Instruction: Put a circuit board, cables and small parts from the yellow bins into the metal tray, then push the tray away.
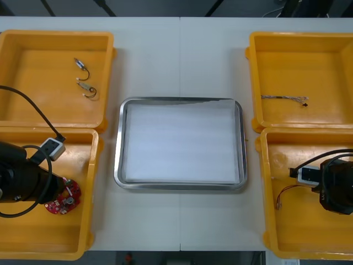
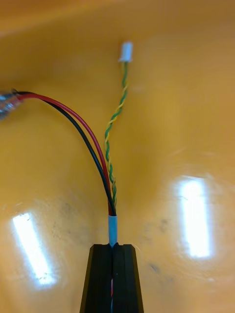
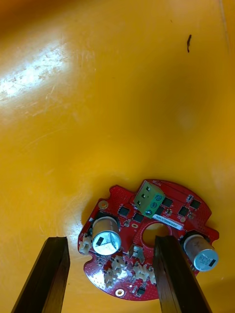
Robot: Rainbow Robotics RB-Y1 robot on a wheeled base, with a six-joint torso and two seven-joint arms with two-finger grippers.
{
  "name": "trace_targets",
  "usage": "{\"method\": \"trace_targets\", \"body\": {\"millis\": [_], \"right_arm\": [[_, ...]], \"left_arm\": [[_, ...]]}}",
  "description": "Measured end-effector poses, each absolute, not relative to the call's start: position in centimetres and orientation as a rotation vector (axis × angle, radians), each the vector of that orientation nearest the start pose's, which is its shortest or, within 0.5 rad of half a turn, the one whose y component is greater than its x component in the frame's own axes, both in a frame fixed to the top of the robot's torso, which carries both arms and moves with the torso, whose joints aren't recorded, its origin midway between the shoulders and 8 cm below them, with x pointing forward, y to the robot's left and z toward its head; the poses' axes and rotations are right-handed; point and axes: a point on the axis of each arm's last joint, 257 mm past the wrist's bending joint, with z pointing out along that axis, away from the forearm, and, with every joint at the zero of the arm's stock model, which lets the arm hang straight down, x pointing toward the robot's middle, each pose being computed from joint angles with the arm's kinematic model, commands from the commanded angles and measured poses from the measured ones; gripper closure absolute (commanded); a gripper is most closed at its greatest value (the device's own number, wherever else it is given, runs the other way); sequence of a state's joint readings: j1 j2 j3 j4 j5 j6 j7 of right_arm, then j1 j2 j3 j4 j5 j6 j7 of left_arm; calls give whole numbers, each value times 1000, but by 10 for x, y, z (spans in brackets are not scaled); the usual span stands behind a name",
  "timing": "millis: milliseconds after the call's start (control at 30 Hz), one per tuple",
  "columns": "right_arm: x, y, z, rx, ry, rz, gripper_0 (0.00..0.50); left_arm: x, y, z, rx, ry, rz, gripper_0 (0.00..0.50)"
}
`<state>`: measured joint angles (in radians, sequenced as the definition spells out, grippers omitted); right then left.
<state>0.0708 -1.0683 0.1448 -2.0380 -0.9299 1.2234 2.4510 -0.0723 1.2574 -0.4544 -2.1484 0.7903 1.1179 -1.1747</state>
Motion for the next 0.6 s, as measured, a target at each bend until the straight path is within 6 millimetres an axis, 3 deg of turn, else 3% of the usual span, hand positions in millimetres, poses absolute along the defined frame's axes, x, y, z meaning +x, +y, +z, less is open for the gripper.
{"method": "trace_targets", "body": {"millis": [267, 600], "right_arm": [[357, -352, -256, -1666, 2187, -194, 500], [336, -360, -210, -1615, 2244, -115, 500]], "left_arm": [[364, 335, -296, 573, 2628, 137, 0], [364, 338, -308, 559, 2632, 120, 5]]}}
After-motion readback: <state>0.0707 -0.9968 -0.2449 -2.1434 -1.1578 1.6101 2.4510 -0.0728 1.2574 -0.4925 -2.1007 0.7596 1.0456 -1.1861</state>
